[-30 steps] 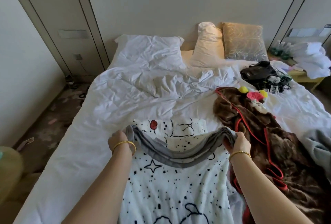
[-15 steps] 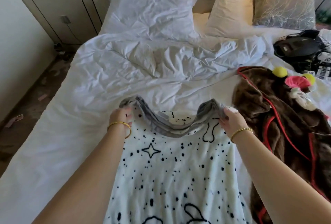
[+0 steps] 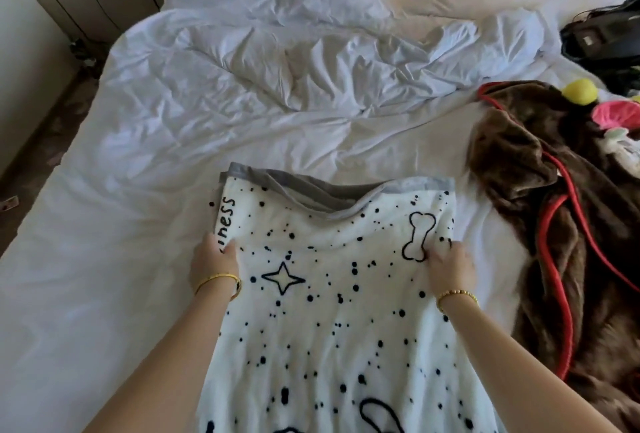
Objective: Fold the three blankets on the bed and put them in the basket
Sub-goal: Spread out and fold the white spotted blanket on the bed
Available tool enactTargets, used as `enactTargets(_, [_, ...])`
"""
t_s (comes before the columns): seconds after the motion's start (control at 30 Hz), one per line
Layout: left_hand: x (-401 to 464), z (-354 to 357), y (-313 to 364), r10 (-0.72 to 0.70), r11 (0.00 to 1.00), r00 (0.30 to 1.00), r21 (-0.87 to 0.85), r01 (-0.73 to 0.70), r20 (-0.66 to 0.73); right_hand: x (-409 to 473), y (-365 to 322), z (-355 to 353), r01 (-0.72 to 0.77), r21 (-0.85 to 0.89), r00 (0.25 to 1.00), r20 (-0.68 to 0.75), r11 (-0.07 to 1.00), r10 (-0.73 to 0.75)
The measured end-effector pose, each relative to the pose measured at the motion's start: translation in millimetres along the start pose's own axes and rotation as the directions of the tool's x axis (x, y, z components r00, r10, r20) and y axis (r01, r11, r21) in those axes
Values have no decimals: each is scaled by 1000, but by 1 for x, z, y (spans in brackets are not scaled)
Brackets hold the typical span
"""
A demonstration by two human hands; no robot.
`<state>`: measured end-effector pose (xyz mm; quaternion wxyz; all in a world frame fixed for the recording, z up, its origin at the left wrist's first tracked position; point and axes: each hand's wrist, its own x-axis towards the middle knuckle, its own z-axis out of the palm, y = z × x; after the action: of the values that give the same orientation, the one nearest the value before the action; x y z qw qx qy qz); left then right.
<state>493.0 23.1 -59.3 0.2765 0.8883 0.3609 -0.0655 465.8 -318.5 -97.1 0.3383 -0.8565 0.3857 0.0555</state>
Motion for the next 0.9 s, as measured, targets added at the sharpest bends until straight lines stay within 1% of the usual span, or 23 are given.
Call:
enactTargets(0.03, [0, -3, -5, -5, 999, 999, -41, 3, -48, -2, -1, -2, 16, 56, 998, -59, 998, -12])
enactTargets(0.1, [4, -9, -11, -140, 981, 985, -152, 124, -99, -2, -3, -9, -23, 123, 985, -167, 992, 44])
enactTargets(0.13, [2, -12, -13, -208, 967, 970, -173, 185, -128, -2, -4, -13, -63, 102, 973, -215, 993, 84])
enactTargets(0.17, [-1, -13, -12, -201, 974, 962, -140, 176, -186, -5, -7, -17, -90, 58, 961, -257, 994, 102])
enactTargets(0.2, [-6, -12, -12, -83, 996, 963, -60, 70, -258, -12, -11, -18, -57, 0, 953, -297, 998, 54])
enactTargets(0.23, [-12, -8, -10, 141, 990, 942, 28, -139, -306, -21, -15, -17, 57, -56, 941, -331, 997, -73])
enactTargets(0.27, [-22, -4, -6, 420, 907, 860, 117, -404, -289, -32, -20, -12, 245, -117, 904, -332, 962, -270])
enactTargets(0.3, [-31, 3, -3, 666, 746, 714, 217, -629, -217, -45, -24, -6, 444, -195, 834, -269, 875, -482])
enactTargets(0.33, [-39, 12, 1, 833, 547, 544, 301, -781, -103, -55, -28, 2, 615, -266, 735, -148, 742, -662])
enactTargets(0.37, [-44, 20, 7, 914, 378, 406, 326, -866, 18, -62, -33, 11, 739, -287, 641, 24, 609, -767])
enactTargets(0.4, [-47, 29, 17, 930, 302, 348, 295, -906, 117, -65, -41, 21, 817, -271, 563, 187, 508, -805])
enactTargets(0.43, [-47, 39, 29, 920, 295, 345, 252, -922, 184, -63, -51, 30, 862, -255, 500, 288, 438, -817])
enactTargets(0.47, [-43, 49, 40, 891, 337, 391, 243, -910, 232, -54, -62, 38, 876, -263, 475, 337, 403, -813])
enactTargets(0.5, [-33, 57, 51, 832, 402, 477, 282, -871, 285, -43, -74, 45, 864, -290, 497, 360, 411, -790])
enactTargets(0.57, [-5, 61, 70, 622, 606, 712, 376, -701, 324, -17, -97, 51, 757, -371, 651, 358, 538, -670])
enactTargets(0.6, [8, 62, 74, 503, 691, 804, 412, -594, 316, -5, -104, 51, 668, -424, 742, 325, 612, -586])
enactTargets(0.63, [15, 63, 75, 435, 723, 851, 448, -525, 296, 2, -109, 52, 588, -471, 805, 264, 658, -531])
enactTargets(0.67, [16, 68, 71, 457, 713, 851, 466, -524, 259, 3, -111, 55, 560, -498, 816, 190, 663, -547])
enactTargets(0.7, [11, 74, 66, 535, 673, 813, 466, -574, 230, -3, -110, 62, 595, -494, 775, 143, 634, -616])
enactTargets(0.77, [-4, 85, 48, 648, 591, 728, 456, -666, 225, -22, -99, 77, 751, -448, 621, 228, 485, -750])
enactTargets(0.8, [-4, 88, 34, 627, 598, 742, 464, -653, 237, -27, -87, 82, 789, -434, 583, 303, 436, -754])
enactTargets(0.83, [1, 88, 17, 562, 639, 789, 476, -604, 248, -25, -71, 84, 771, -447, 617, 354, 453, -703])
enactTargets(0.9, [18, 79, -19, 402, 735, 889, 501, -456, 219, -10, -32, 74, 619, -533, 777, 306, 577, -551])
